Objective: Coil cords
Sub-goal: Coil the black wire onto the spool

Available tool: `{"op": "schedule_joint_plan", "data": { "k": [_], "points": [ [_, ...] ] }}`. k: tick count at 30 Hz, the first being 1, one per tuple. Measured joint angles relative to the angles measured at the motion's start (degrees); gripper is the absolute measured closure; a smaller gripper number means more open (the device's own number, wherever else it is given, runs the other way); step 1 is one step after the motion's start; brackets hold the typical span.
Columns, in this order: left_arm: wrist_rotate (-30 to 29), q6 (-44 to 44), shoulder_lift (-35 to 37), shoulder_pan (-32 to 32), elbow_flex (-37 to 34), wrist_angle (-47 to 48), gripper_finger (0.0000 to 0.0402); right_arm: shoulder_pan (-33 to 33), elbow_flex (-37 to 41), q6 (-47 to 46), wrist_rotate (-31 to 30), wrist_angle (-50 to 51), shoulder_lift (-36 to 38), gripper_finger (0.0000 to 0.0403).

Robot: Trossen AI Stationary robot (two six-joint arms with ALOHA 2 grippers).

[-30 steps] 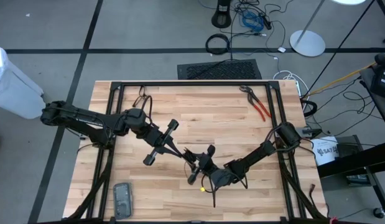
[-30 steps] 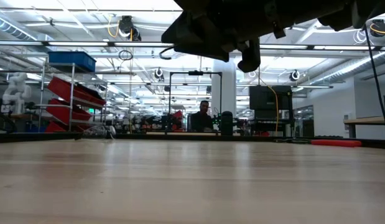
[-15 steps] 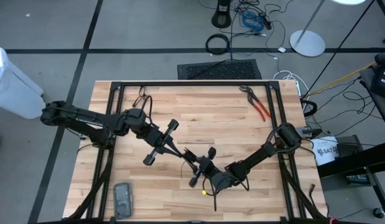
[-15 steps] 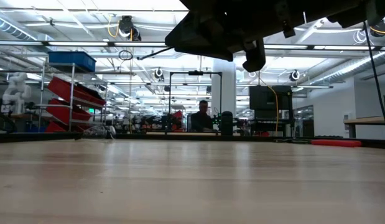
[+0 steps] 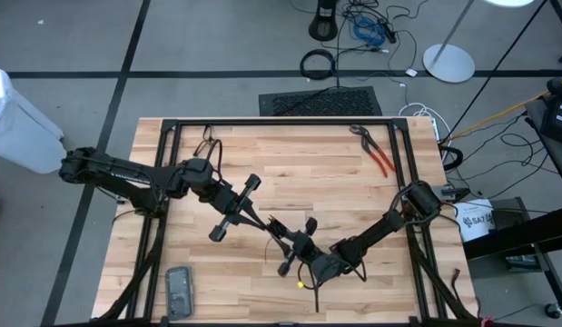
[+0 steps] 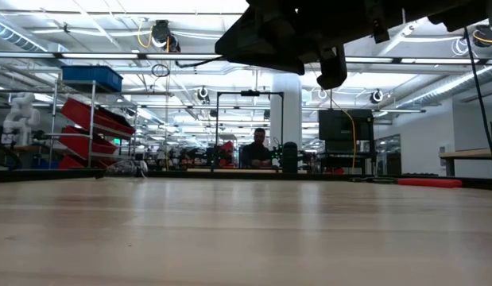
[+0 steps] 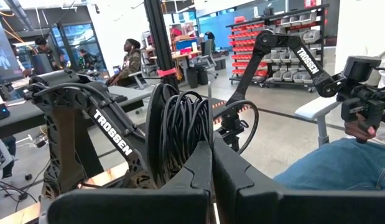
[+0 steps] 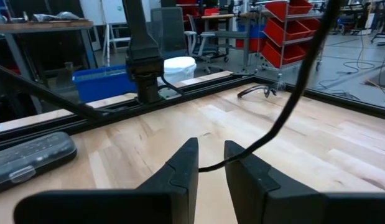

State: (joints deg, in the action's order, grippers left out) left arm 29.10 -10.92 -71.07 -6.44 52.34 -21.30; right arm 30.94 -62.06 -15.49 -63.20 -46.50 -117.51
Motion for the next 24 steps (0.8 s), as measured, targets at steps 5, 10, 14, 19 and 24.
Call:
{"op": "schedule_joint_plan", "data": {
  "k": [5,10,14,19,24],
  "points": [
    [0.01,0.0,0.0,0.0,0.0,0.0,0.04,0.04,0.0,0.13,0.3,0.02,0.0,0.0339],
    [0.02,0.0,0.0,0.0,0.0,-0.02,0.04,0.04,0.0,0.13,0.52,0.15,0.0,0.0339],
    [0.01,0.0,0.0,0.01,0.0,-0.02,0.04,0.17,0.0,-0.08,0.56,1.53,0.0,0.0339],
    [0.02,0.02,0.0,0.0,0.0,-0.02,0.04,0.3,0.0,-0.2,0.54,2.29,0.0,0.0349],
    [0.02,-0.09,0.0,0.0,0.0,0.88,0.04,0.69,0.02,1.49,0.1,2.44,0.0,0.0397]
  ]
}}
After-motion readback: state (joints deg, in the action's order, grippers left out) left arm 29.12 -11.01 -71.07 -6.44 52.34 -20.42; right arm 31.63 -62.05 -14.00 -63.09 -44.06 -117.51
